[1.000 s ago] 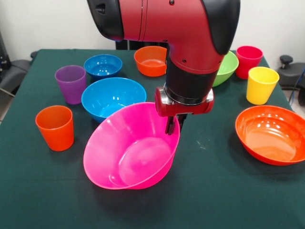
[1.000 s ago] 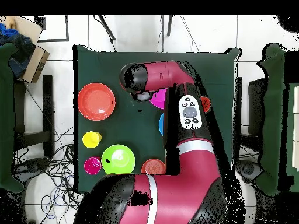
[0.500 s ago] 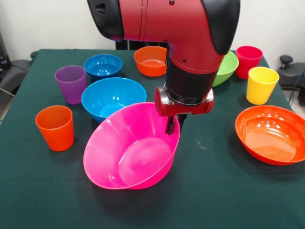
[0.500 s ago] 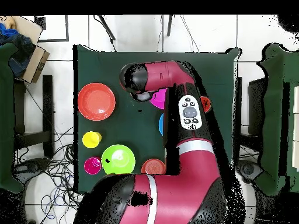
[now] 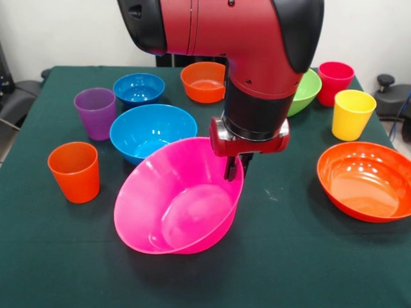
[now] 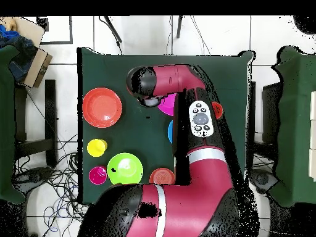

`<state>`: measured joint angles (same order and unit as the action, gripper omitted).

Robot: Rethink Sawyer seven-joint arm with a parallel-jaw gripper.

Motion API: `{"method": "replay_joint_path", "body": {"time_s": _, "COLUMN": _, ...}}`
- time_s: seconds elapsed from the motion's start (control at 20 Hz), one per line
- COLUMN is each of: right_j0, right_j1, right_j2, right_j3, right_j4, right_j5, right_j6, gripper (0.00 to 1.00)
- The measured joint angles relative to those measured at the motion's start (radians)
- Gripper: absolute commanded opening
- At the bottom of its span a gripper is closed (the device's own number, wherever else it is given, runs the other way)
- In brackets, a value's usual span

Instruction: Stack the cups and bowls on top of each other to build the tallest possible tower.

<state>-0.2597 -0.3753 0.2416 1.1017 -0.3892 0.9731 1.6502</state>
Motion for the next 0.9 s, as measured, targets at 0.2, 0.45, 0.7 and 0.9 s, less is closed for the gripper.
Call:
{"method": "replay_joint_path", "body": {"time_s": 0.2, "right_j0": 0.001, "right_j1": 0.000, "right_j2": 0.000, "right_j3": -0.002, "right_j4": 0.019, "right_j5": 0.024, "right_j6": 0.000, "gripper": 0.00}}
{"method": "replay_joint_path", "body": {"time_s": 0.45, "right_j0": 0.002, "right_j1": -0.002, "right_j2": 0.000, "right_j3": -0.003, "right_j4": 0.026, "right_j5": 0.051, "right_j6": 0.000, "gripper": 0.00}}
{"method": "replay_joint_path", "body": {"time_s": 0.7, "right_j0": 0.007, "right_j1": -0.002, "right_j2": 0.000, "right_j3": -0.015, "right_j4": 0.026, "right_j5": 0.077, "right_j6": 0.000, "gripper": 0.00}}
{"method": "replay_joint_path", "body": {"time_s": 0.9, "right_j0": 0.011, "right_j1": -0.003, "right_j2": 0.000, "right_j3": -0.032, "right_j4": 0.028, "right_j5": 0.105, "right_j6": 0.000, "gripper": 0.00}}
